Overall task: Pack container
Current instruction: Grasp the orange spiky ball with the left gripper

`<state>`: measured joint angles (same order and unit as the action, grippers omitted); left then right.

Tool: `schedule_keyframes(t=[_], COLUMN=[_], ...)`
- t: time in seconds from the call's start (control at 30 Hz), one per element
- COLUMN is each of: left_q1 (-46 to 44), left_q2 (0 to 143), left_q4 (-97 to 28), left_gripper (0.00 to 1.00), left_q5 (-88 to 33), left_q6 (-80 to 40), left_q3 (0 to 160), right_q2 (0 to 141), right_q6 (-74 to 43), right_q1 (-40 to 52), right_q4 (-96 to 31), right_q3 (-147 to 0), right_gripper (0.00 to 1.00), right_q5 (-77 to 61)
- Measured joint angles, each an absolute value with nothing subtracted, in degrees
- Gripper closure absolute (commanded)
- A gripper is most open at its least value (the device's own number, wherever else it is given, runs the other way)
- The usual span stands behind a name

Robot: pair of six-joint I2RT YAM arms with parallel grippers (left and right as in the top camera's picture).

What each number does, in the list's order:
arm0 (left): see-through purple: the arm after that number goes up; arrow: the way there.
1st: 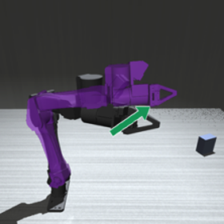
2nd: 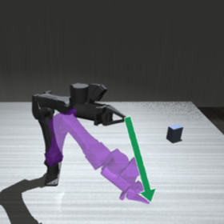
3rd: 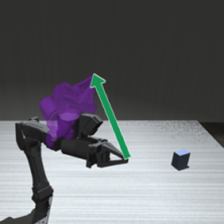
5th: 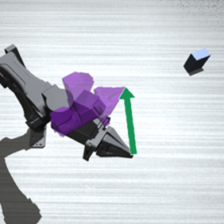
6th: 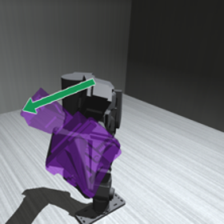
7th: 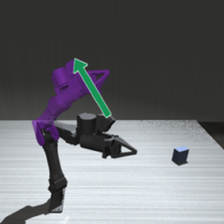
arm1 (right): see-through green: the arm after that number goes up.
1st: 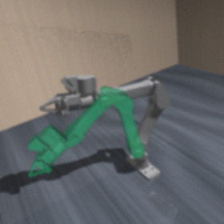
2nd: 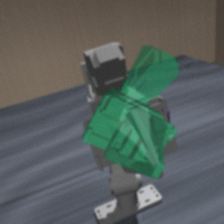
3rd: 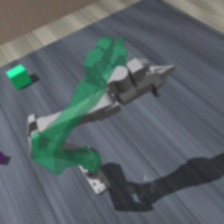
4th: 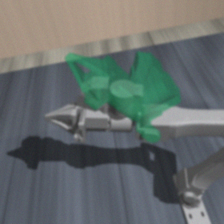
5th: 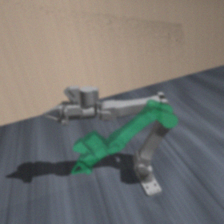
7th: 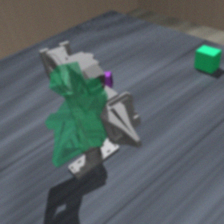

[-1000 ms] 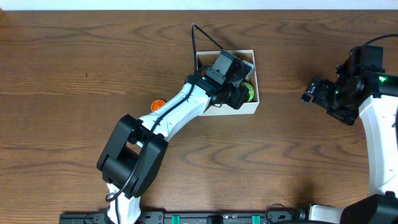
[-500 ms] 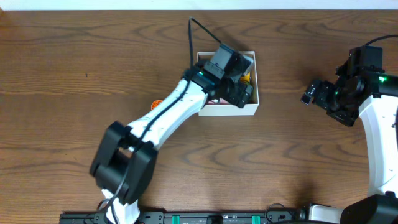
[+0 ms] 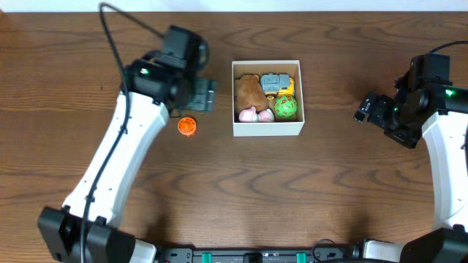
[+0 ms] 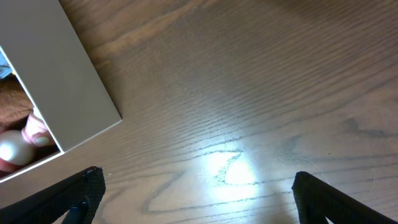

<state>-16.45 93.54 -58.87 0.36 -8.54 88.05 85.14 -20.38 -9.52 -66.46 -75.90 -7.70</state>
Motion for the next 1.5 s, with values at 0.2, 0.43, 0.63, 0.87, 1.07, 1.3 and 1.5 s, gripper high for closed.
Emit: schedule_keyframes(t=[0.2, 0.43, 0.63, 0.87, 1.07, 1.3, 1.5], left_q1=[-10.98, -11.03, -11.03, -11.03, -11.03, -10.98, -10.98], left_q2=[101.62, 109.40, 115.18, 117.16, 117.16, 117.16, 117.16], left_q4=[-52.62, -50.76, -49.25, -47.48, -46.02, -46.09, -46.39], left_gripper=[0.17, 0.17, 0.17, 0.18, 0.28, 0.43, 0.56], left_q5=[-3.33, -5.69, -6.04, -5.87, -5.74, -5.61, -5.67], left_q6=[-9.23, -9.17, -9.10, -8.38, -6.87, -5.72, -5.48], left_q3=[79.48, 78.43, 78.43, 78.52, 78.52, 78.52, 78.70], right_q2=[85.14, 85.14, 85.14, 85.14, 85.14, 85.14, 85.14], right_q6=[-20.38, -20.38, -20.38, -20.38, -20.38, -20.38, -20.38], right_q1=[-9.52, -9.52, -9.52, -9.52, -9.52, -9.52, -9.52], right_q4=[-66.39, -66.65, -66.67, -66.78, -66.81, -66.83, -66.92], right_q3=[-75.90, -75.90, -75.90, -75.90, -75.90, -75.90, -75.90], right_gripper=[0.01, 0.01, 0.01, 0.01, 0.01, 0.01, 0.01], right_q5=[-7.70, -7.70, -7.70, -7.70, -7.70, -7.70, -7.70])
